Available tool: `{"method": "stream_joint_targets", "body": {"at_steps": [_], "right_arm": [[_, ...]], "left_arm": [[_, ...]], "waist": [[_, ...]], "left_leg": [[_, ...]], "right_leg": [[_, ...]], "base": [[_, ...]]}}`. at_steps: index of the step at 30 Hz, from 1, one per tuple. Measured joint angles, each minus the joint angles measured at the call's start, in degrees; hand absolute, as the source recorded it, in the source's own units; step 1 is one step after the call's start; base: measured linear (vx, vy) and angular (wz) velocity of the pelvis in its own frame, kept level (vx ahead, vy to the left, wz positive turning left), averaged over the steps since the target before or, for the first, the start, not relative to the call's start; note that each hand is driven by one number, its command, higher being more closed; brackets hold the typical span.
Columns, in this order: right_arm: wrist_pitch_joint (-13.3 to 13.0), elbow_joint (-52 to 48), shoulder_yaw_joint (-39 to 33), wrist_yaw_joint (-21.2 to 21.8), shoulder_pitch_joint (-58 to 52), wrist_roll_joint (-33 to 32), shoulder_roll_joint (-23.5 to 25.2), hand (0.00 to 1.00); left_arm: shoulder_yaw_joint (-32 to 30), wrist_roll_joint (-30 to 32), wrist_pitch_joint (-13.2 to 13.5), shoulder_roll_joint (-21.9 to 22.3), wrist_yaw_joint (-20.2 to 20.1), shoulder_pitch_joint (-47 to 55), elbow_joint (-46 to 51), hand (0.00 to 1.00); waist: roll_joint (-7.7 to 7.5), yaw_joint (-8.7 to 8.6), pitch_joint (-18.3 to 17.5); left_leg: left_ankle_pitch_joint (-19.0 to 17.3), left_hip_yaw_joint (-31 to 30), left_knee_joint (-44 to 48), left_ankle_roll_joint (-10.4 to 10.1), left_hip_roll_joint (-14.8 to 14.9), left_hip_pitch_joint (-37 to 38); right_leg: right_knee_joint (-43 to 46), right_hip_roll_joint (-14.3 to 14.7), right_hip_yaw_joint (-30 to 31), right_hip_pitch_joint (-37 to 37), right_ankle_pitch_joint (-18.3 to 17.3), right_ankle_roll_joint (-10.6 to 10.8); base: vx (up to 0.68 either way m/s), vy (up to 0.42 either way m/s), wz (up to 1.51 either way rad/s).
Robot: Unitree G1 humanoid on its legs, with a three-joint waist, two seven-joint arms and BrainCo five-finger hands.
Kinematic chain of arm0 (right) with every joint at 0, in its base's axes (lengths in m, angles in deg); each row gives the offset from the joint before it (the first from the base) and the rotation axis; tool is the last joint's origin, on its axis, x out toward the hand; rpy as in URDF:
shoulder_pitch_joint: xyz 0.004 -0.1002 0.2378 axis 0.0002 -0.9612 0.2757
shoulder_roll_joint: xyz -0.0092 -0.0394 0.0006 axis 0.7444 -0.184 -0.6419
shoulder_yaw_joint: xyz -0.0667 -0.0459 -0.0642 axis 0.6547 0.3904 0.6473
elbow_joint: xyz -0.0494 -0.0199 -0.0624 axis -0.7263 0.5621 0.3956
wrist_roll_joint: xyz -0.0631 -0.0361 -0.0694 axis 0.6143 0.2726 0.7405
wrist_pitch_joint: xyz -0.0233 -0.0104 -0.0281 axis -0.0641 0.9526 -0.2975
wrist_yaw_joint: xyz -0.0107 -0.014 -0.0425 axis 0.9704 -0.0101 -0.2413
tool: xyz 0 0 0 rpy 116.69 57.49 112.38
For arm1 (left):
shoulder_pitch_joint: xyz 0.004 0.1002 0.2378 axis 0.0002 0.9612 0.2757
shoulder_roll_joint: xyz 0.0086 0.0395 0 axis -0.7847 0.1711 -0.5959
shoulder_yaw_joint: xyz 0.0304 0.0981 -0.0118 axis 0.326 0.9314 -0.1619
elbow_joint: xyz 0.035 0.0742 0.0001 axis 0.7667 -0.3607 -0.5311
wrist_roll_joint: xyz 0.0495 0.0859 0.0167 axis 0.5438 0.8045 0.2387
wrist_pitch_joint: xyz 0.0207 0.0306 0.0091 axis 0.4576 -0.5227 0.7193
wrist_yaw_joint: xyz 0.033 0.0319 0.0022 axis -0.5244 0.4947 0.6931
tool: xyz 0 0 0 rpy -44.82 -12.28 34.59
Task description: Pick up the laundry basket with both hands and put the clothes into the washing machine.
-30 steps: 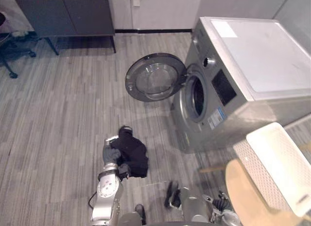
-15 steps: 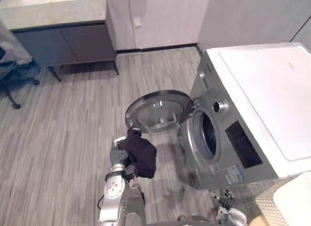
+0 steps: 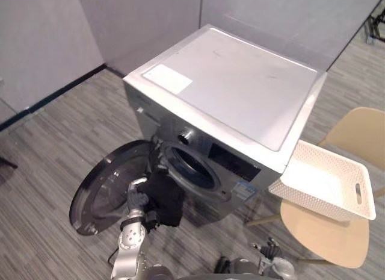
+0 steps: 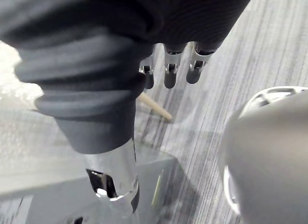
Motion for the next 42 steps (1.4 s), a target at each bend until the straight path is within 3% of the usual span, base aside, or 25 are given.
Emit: {"method": "stream_joint_targets", "body": {"at_steps": [1,2,3,4,7,8,9,10,11,13,18,19,22,25,27,30,37,42], "right_arm": [[0.0,-0.04,0.02,-0.02,-0.35,-0.08,0.0,0.0],[-0.02,-1.15,-0.01,-0.07,-1.21,-0.47,0.01,0.0],[-0.16,-2.74,-0.36,-0.15,-0.95,-0.84,-0.09,0.0],[-0.23,-3.0,-0.98,-0.19,-0.79,-0.91,-0.21,0.0],[-0.3,-2.88,-2.14,-0.24,0.71,-1.16,-0.88,0.0],[-0.32,-2.62,-2.29,-0.27,0.59,-1.17,-0.96,0.0],[-0.38,-1.47,-2.93,-0.27,0.42,-1.15,-1.94,0.0],[-0.28,-0.21,-3.18,-0.22,0.74,-1.15,-1.36,0.0],[-0.13,1.3,-3.29,-0.2,0.85,-1.18,0.21,0.0],[-0.15,1.61,-3.29,-0.2,0.51,-1.2,1.24,0.0],[-0.73,1.09,-3.27,-0.19,1.01,-1.26,1.09,0.0],[-0.77,0.43,-3.1,-0.22,1.38,-1.4,0.77,0.0],[-0.78,-1.29,-1.69,-0.44,3.4,-1.83,0.23,0.0],[-0.73,-5.04,1.47,-1.72,5.0,-3.07,0.25,0.0],[-0.73,-7.44,2.45,-2.79,5.85,-3.77,0.34,0.0],[-0.9,-10.62,3.19,-3.5,7.25,-4.42,0.42,0.0],[-2.81,-15.59,3.03,-6.44,12.67,-7.97,0.46,0.0],[-5.56,-20.59,2.66,-6.56,14.17,-8.63,-0.48,0.0]], "left_arm": [[-0.51,0.0,0.0,0.4,0.06,0.07,0.0,1.0],[-1.78,-0.02,0.05,0.66,0.1,0.12,0.02,1.0],[-1.65,-0.02,0.12,0.71,0.08,-0.02,0.04,1.0],[-1.65,-0.02,0.21,0.68,0.08,-0.12,0.05,1.0],[-1.94,-0.09,0.19,0.77,0.75,-0.32,-0.05,1.0],[-2.34,-0.13,0.16,0.97,1.24,-0.01,-0.42,1.0],[-2.32,-0.18,0.21,1.46,1.45,0.61,-0.45,1.0],[-2.27,-0.29,0.26,1.21,1.47,0.66,-0.85,1.0],[-2.28,-1.2,0.08,-0.47,1.58,-0.26,-3.03,1.0],[-2.51,-1.4,-0.05,-0.89,1.75,-0.32,-3.63,1.0],[-0.95,-4.28,-0.29,-0.89,0.82,-0.76,-3.97,1.0],[-0.24,-6.1,-0.26,-0.89,0.62,-1.15,-4.0,1.0],[0.36,-9.71,-0.22,-0.93,-0.15,-4.29,-4.25,1.0],[0.69,-14.68,-0.2,-0.93,0.03,-9.52,-6.14,1.0],[1.32,-17.7,-0.17,-0.29,0.34,-12.97,-7.09,1.0],[1.87,-20.5,0.95,1.32,1.4,-16.83,-7.13,1.0],[1.3,-24.85,2.62,1.56,5.32,-29.45,-9.43,1.0],[3.51,-24.55,3.52,-3.47,7.69,-43.78,-8.67,1.0]], "waist": [[0.36,0.09,0.17],[0.73,0.45,0.11],[0.52,1.77,-0.14],[0.41,1.96,-0.16],[-0.23,3.44,0.01],[-0.08,3.28,-0.06],[1.33,3.36,-0.5],[0.15,3.42,-0.55],[-2.91,3.08,-0.51],[-4.1,3.2,0.03],[-3.76,3.26,1.52],[-2.28,3.28,2.81],[-1.78,3.26,7.28],[-2.59,2.96,10.33],[-3.18,2.93,13.29],[-3.63,3.03,14.98],[-3.98,2.92,17.89],[-4.2,1.13,17.99]], "left_leg": [[0.73,-1.33,4.21,1.12,1.32,-0.64],[5.21,-5.88,15.54,4.68,4.1,-4.68],[3.05,-11.28,23.05,3.29,3.83,-9.35],[1.63,-12.56,23.9,3.31,3.05,-11.08],[-1.45,-15.76,16.44,3.29,-0.92,-15.92],[-0.33,-18.25,5.66,2.92,-3.72,-15.56],[5.31,-21.33,-4.59,0.91,-5.49,-13.62],[4.06,-21.95,-5.3,-0.89,-6.12,-12.51],[4.24,-21.62,-6.29,-0.31,-8.18,-11.89],[3.86,-21.3,-5.67,0.3,-8.85,-11.97],[3.05,-21.19,-4.26,1.2,-8.79,-12.05],[2.65,-21.03,-3.63,0.95,-7.87,-13.39],[1.7,-20.98,1.7,1.02,-6.48,-19.63],[0.0,-21.4,10.0,1.24,-4.85,-30.05],[-1.17,-22.25,14.66,1.93,-4.52,-34.49],[-2.53,-23.25,21.55,2.29,-4.19,-43.4],[-2.96,-24.65,32.87,3.28,-3.9,-61.5],[-3.39,-26.05,39.68,3.99,-3.79,-73.52]], "right_leg": [[-0.37,0.83,0.2,1.48,-0.07,-0.17],[-2.43,2.03,1.45,5.09,-0.33,-0.64],[-4.09,2.17,3.51,6.63,-0.66,-1.09],[-4.7,2.03,4.46,6.85,-0.66,-1.09],[-6.0,0.78,6.74,7.42,-0.41,-0.64],[-5.99,0.51,7.23,8.23,-0.28,0.39],[-5.62,1.3,8.1,8.59,-1.25,2.84],[-5.64,0.64,8.91,8.86,-2.2,4.1],[-6.78,-1.14,9.59,9.43,-2.23,4.23],[-7.87,-1.6,9.46,10.28,-1.27,4.29],[-6.26,-1.48,9.47,10.22,-0.3,4.14],[-3.41,-1.32,9.54,7.78,-0.81,4.21],[5.29,-2.18,10.2,-0.15,-4.85,4.89],[16.81,-3.35,12.02,-11.63,-10.51,4.71],[23.29,-4.32,12.87,-16.53,-12.9,4.37],[32.27,-5.39,14.54,-25.99,-15.67,4.17],[46.9,-6.96,18.25,-45.53,-18.53,3.99],[54.48,-7.21,20.58,-57.87,-19.31,4.16]], "base": [[0.25,-0.168,-0.54],[0.26,-0.117,-0.8],[0.25,-0.066,-0.87],[0.23,0.013,-0.84],[0.21,0.109,-0.56],[0.21,0.219,-0.31],[0.2,0.221,-0.32],[0.21,0.159,-0.05],[0.16,0.081,0.07],[0.18,0.087,0.12],[0.03,0.057,0.05],[-0.11,0.02,-0.13],[-0.23,-0.036,-0.27],[-0.27,-0.056,-0.22],[-0.23,-0.015,-0.05],[-0.19,0.009,-0.04],[-0.15,-0.008,-0.09],[-0.09,-0.011,-0.1]]}}
